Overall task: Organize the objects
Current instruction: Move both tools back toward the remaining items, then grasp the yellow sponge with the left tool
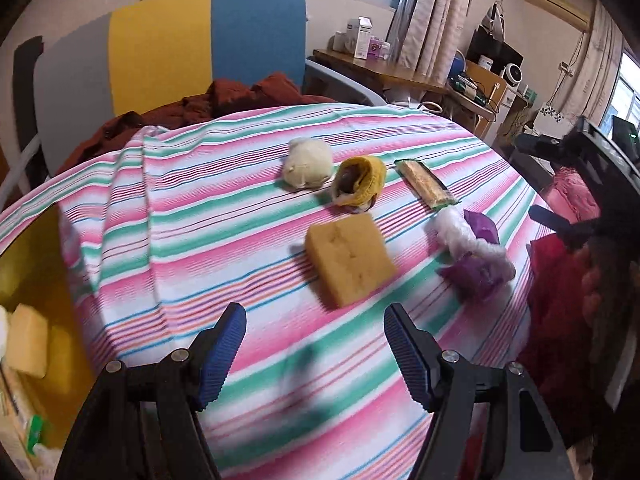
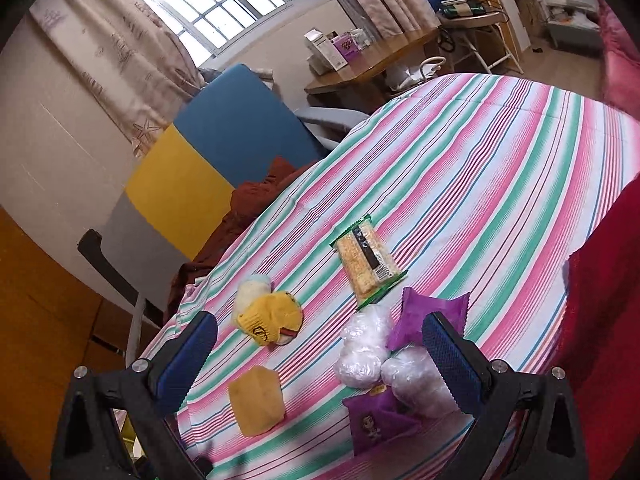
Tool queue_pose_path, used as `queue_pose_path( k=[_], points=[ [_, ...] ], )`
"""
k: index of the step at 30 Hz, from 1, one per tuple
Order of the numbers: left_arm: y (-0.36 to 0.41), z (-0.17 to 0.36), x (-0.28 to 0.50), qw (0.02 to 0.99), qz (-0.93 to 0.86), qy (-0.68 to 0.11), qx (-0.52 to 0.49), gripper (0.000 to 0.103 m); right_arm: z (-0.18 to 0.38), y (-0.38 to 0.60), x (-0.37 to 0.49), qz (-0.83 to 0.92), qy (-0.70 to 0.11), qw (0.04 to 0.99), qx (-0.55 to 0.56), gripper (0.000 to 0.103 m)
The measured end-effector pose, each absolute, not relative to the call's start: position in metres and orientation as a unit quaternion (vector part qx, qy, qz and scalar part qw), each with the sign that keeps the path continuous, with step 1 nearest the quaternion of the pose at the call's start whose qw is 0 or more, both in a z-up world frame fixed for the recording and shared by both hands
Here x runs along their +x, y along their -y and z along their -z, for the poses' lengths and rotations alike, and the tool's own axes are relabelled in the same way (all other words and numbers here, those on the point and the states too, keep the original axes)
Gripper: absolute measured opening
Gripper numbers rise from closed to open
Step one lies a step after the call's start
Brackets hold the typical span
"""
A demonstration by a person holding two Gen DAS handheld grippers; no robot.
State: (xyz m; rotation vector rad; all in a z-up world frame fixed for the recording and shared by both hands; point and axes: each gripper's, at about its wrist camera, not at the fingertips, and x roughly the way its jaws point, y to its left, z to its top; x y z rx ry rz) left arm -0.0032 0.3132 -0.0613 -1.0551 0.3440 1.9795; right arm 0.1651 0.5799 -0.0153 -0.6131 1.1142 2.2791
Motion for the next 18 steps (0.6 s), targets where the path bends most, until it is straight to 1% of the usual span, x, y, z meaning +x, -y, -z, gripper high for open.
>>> queue_pose_path(
  k=[5,10,12,18],
  points=[
    [-0.348,0.069,-0.010,0.431,-0.781,-0.131,-0.432,0.073,0.013,-0.578,0.165,-0.848,-0.405,0.261,-0.222,0.103],
    [-0.383,0.082,-0.021,0.407,-0.792,-0.144,-0.433,0.074,0.013,-0.580,0.171,-0.848,-0.412,0.263,-0.206,0.103],
    [-0.395,0.089,-0.027,0.394,-0.795,-0.147,-0.437,0.081,0.015,-0.582,0.170,-0.845,-0.420,0.256,-0.210,0.103],
    [-0.405,0.117,-0.042,0.391,-0.773,-0.147,-0.478,0.080,0.019,-0.585,0.165,-0.840,-0.428,0.248,-0.225,0.103]
  ],
)
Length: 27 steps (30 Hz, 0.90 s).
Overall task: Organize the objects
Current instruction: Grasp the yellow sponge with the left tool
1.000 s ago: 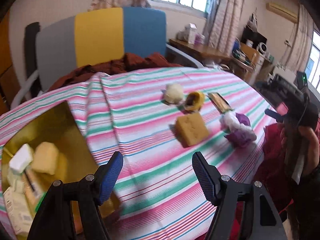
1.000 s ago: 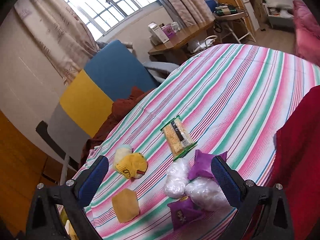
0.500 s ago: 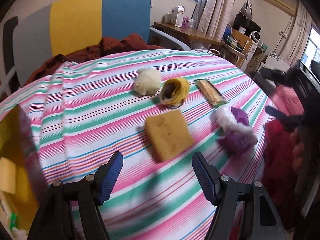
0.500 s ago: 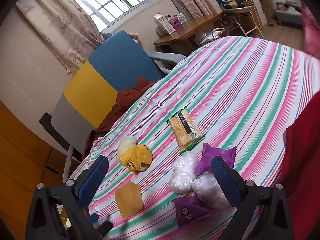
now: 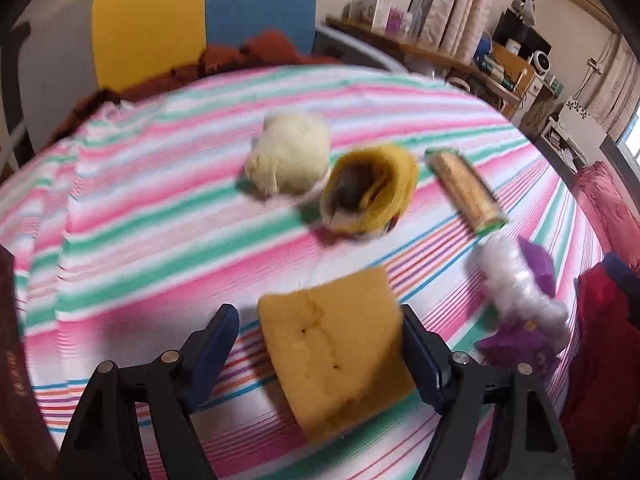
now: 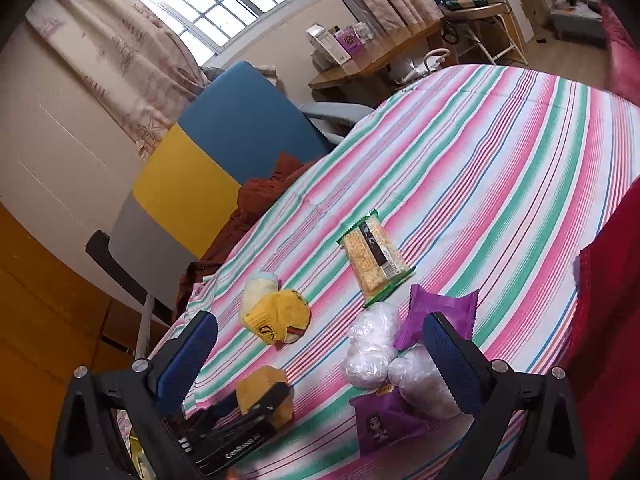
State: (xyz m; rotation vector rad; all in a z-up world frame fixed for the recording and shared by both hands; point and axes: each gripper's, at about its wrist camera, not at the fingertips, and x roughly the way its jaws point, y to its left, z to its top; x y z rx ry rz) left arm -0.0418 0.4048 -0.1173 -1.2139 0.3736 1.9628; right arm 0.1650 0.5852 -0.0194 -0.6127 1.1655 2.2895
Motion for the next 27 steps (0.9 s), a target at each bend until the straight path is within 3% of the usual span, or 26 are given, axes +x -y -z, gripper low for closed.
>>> queue_pose_path(
  k=[8,12,27],
  points=[
    [-0.386,0.119,-0.037,0.433,-0.769,-0.141,-0.449,0.074,0.023,-0.587,0.159,-0.836,-0.426,0.247,-0.244,0.103],
    [-0.374,0.113,-0.036,0.426,-0.769,-0.132,-0.457,0.059,0.024,-0.588,0.156,-0.833,-0.422,0.249,-0.256,0.103],
    [-0.283,0.111,0.006,0.439,-0.786,-0.122,-0.418,0.057,0.031,-0.588,0.146,-0.820,-0.426,0.241,-0.296,0.103]
  ],
)
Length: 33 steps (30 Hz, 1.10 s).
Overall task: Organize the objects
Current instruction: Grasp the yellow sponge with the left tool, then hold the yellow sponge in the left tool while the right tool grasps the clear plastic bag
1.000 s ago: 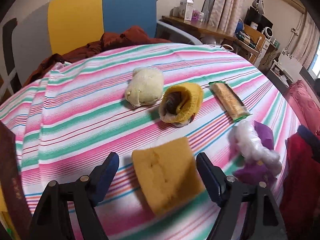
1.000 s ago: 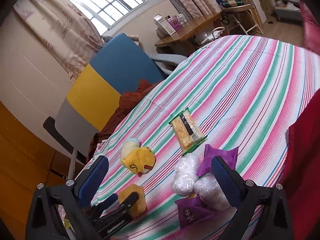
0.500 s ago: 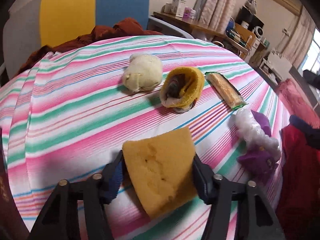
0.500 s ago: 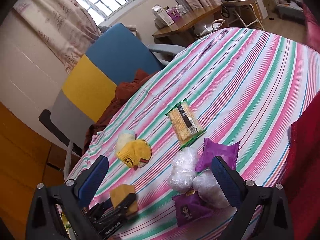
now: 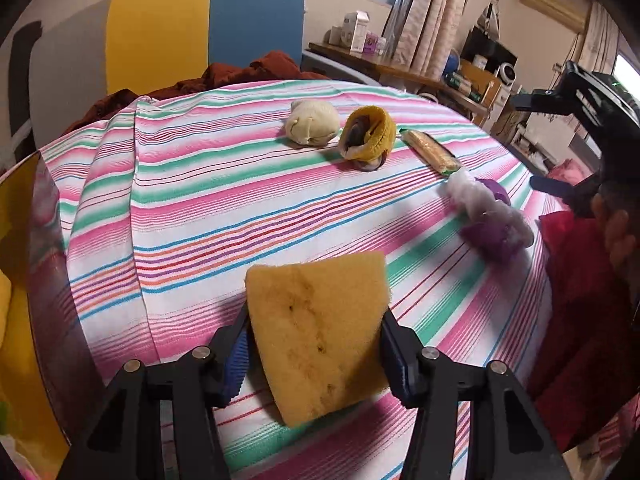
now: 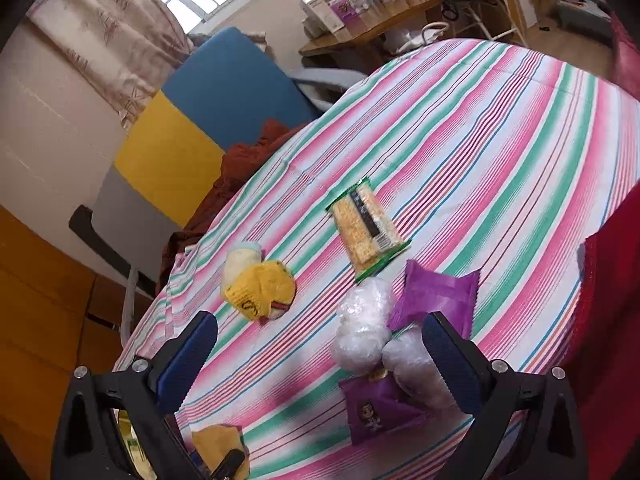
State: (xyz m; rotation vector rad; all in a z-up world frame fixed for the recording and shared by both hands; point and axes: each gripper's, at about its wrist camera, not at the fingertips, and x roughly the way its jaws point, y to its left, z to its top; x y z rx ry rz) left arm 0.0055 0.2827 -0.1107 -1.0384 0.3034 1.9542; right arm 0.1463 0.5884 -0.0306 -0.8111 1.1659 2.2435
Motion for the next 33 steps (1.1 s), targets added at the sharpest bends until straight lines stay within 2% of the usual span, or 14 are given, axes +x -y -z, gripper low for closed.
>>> queue_pose_path(
  k=[10,22,23,24,26,28,31,33],
  points=[
    [-0.288,0.117,0.013,0.445,-0.800,-0.139,-0.378,0.057,0.040,-0.577,0.098,-0.821,-0.381,0.194,-0.379,0.103],
    [-0.290,0.119,0.017,0.450,-0.800,-0.149,-0.368,0.063,0.083,-0.580,0.057,-0.785,-0.330,0.221,-0.475,0.100],
    [-0.290,0.119,0.017,0.450,-0.800,-0.147,-0.369,0.063,0.085,-0.579,0.054,-0.783,-0.320,0.223,-0.485,0.094],
    [-0.289,0.119,0.018,0.451,-0.799,-0.146,-0.369,0.063,0.088,-0.578,0.052,-0.781,-0.312,0.226,-0.492,0.080],
    [-0.289,0.119,0.019,0.451,-0.800,-0.144,-0.369,0.063,0.095,-0.578,0.050,-0.772,-0.305,0.231,-0.508,0.060],
    [-0.290,0.119,0.019,0.450,-0.800,-0.147,-0.368,0.064,0.096,-0.577,0.050,-0.771,-0.293,0.239,-0.513,0.054],
    [-0.289,0.119,0.018,0.451,-0.800,-0.144,-0.368,0.064,0.094,-0.575,0.051,-0.775,-0.293,0.236,-0.509,0.038],
    [-0.289,0.119,0.018,0.452,-0.800,-0.144,-0.368,0.064,0.090,-0.572,0.051,-0.784,-0.298,0.215,-0.500,0.038]
  ],
)
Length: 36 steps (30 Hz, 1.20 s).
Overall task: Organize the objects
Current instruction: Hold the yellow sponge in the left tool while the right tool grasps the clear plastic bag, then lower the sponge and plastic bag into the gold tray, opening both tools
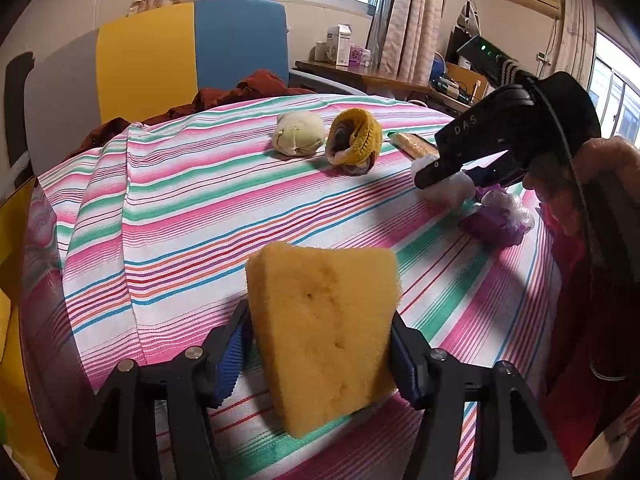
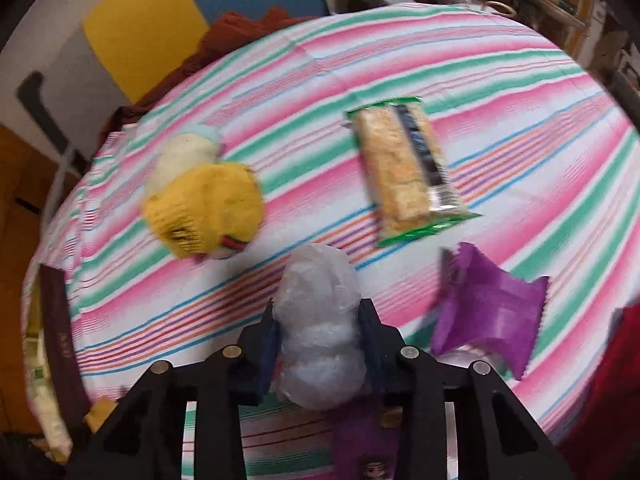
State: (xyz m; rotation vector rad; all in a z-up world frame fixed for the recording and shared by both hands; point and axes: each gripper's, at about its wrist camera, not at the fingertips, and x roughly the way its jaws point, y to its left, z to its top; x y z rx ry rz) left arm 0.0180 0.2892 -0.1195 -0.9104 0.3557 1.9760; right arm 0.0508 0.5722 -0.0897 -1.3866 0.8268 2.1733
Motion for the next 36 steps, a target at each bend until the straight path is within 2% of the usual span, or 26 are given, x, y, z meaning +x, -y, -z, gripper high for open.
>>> queue_pose_path(
  k=[4,12,17,20,26,36],
  points=[
    [-0.290,0.119,0.018,0.450,-0.800,-0.148,-0.367,0.064,0.089,-0.555,0.041,-0.794,-0.283,0.174,-0.510,0.038],
    [-0.290,0.119,0.021,0.448,-0.802,-0.155,-0.364,0.062,0.094,-0.550,0.038,-0.791,-0.250,0.172,-0.531,0.038],
    [-0.290,0.112,0.025,0.447,-0.798,-0.160,-0.371,0.052,0.094,-0.545,0.029,-0.796,-0.236,0.165,-0.533,0.038],
    [-0.285,0.097,0.035,0.455,-0.801,-0.159,-0.355,0.052,0.090,-0.536,0.023,-0.806,-0.231,0.145,-0.525,0.038],
    [-0.262,0.056,0.041,0.453,-0.816,-0.126,-0.338,0.052,0.079,-0.522,0.023,-0.830,-0.216,0.099,-0.505,0.040],
    [-0.189,0.014,0.018,0.384,-0.862,-0.055,-0.327,0.052,0.054,-0.487,0.044,-0.857,-0.193,0.063,-0.473,0.040]
  ],
)
